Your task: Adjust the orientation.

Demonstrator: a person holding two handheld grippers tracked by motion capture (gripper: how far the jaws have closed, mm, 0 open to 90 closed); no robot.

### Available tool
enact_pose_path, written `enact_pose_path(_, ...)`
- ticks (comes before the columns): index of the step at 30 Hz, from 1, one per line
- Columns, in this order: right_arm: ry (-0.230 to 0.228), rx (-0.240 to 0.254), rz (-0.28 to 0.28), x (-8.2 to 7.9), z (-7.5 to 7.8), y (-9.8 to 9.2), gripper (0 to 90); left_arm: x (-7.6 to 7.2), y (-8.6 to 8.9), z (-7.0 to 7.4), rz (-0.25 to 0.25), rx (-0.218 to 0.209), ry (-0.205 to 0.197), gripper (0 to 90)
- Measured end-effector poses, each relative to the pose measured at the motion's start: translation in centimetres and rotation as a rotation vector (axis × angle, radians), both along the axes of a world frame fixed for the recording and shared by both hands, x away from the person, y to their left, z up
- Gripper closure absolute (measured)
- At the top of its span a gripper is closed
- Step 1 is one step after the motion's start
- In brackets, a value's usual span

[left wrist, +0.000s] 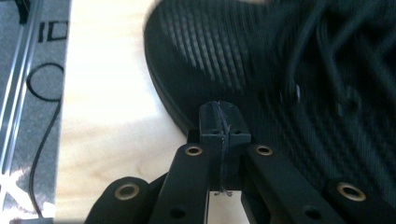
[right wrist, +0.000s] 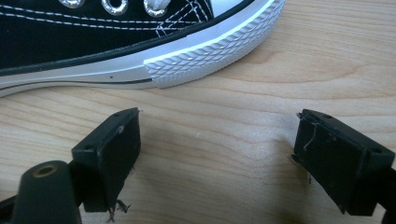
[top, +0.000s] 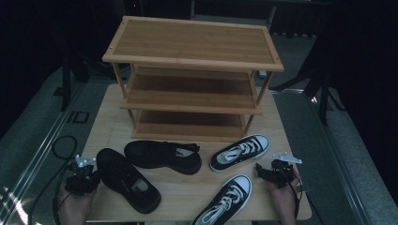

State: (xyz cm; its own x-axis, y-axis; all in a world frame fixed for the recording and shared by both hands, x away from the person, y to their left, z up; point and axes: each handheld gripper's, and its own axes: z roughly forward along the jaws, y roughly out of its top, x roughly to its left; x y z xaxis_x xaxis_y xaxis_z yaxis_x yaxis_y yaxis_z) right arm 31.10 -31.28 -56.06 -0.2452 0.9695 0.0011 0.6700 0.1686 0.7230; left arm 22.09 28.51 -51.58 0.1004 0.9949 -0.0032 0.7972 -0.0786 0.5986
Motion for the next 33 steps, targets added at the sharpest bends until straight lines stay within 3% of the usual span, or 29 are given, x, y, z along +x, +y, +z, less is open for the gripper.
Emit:
enact_pose_path(6,0.000,0.000,0.000,0.0,0.0,0.0,14.5,-1.9,-0.5,-1.4,-0.009,-0.027,0.051,90.0)
enact_pose_path(9,0.000,0.000,0.000,0.0,0.0,0.0,14.5,-2.6,-0.6,-1.8,-0.004,-0.053,0.050,90.0)
enact_pose_path(14,0.000,0.000,0.000,0.0,0.0,0.0,14.5,-2.3,-0.5,-2.1,-0.007,-0.050,0.040,90.0)
enact_pose_path(19,0.000,0.000,0.000,0.0,0.0,0.0,14.5,-0.6,-0.3,-2.4,-0.013,-0.042,0.025,90.0)
enact_pose_path(23,0.000,0.000,0.000,0.0,0.0,0.0,14.5,1.0,0.1,-2.7,-0.013,-0.019,0.039,90.0)
enact_pose_path(33,0.000,0.000,0.000,0.0,0.0,0.0,14.5,2.5,1.8,-3.0,-0.011,-0.058,0.014,90.0)
